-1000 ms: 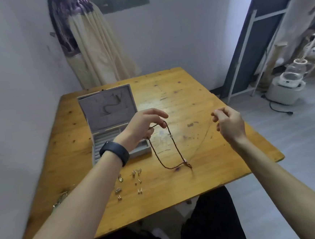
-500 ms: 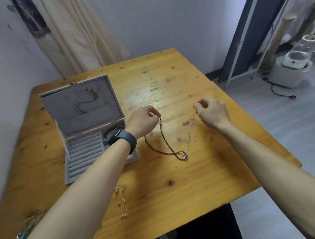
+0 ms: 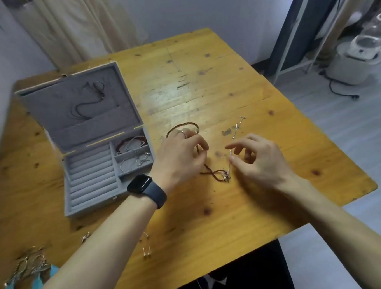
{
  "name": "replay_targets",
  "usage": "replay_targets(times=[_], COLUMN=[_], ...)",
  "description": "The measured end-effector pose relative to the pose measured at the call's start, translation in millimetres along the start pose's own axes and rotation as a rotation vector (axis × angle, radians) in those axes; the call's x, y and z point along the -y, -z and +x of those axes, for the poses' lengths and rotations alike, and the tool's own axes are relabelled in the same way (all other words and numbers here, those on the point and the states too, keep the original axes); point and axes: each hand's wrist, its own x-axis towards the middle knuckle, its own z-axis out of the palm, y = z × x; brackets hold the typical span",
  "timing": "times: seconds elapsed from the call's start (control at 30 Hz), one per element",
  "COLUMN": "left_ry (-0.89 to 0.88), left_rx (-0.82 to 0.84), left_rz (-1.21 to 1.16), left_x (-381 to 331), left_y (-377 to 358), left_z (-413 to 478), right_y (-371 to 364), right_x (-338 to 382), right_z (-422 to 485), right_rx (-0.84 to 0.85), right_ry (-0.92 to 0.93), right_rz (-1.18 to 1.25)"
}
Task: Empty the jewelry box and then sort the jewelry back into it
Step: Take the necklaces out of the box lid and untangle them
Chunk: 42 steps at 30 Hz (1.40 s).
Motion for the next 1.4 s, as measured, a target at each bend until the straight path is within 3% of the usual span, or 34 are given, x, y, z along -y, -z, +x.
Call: replay_targets(times=[0.13, 0.6, 0.83, 1.0, 1.13, 1.27, 1.4], left_ry=[-0.089, -0.03, -0.038, -0.055, -0.076, -0.015, -0.12], left_rx=[0.03, -0.097, -0.153, -0.053, 0.073, -0.017, 0.087], left_rz=[0.015, 0.074, 0.03, -0.021, -0.011, -0.1, 0.089], left_x=[-9.5, -21.2, -24.4, -19.2, -15.8, -20.0, -36.5], left_y=[-13.1, -29.3, -34.6, -30.0, -13.9, 1.9, -4.3], left_z=[-23.4, -34.6, -42.3, -49.2, -47.6, -26.4, 4.6], right_y=[-1.7, -11.6, -3.9, 3.6, 14.5, 20.8, 26.2], right_x=[4.6, 5.5, 14.1, 14.4, 16.7, 13.6, 1.0], right_z=[-23.5, -39.4, -22.0, -12.6, -15.6, -34.0, -54.9], right_rx=[0.1, -0.049, -0.07, -0.047, 0.119, 0.22, 0.211], right_ry=[0.059, 0.25, 0.17, 0.143, 0.137, 0.081, 0.02], right_rz=[-0.055, -0.233, 0.024, -0.019, -0.065, -0.061, -0.077])
